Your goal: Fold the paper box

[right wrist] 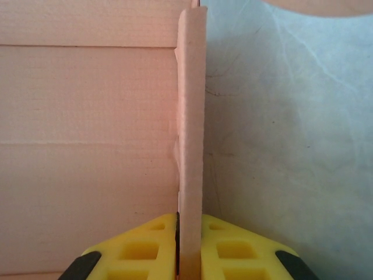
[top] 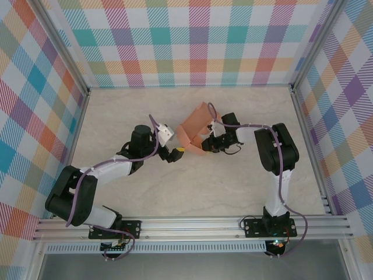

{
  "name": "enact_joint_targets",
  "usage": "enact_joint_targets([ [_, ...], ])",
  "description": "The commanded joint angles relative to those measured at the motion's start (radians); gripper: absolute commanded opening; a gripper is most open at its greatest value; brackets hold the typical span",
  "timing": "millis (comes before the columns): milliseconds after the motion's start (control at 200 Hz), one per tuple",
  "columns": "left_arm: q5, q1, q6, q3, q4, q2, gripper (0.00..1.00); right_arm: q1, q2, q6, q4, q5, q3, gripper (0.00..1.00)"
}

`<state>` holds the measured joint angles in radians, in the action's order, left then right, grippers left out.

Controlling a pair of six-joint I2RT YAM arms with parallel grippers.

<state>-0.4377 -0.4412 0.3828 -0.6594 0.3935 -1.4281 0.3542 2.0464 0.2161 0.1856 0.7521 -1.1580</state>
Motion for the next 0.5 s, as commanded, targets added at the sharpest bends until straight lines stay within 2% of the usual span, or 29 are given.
enact_joint_targets([
  [0,0.025,-0.003,0.009,-0.04,0.033,0.002,1.0,0.011,0.027,-0.032,0.039,0.015,-0.014,0.14],
  [280,-0.038,-0.002,0.004,-0.047,-0.056,0.062,1.0,0.011,0.023,-0.003,0.021,-0.012,-0.008,0.13],
  [410,-0.016,0.003,-0.008,0.013,-0.095,0.13,1.0,0.011,-0.012,0.009,0.03,-0.134,0.003,0.13],
  [495,0.013,0.012,-0.069,0.078,-0.074,0.199,1.0,0.021,-0.049,-0.006,0.049,-0.226,0.003,0.14],
])
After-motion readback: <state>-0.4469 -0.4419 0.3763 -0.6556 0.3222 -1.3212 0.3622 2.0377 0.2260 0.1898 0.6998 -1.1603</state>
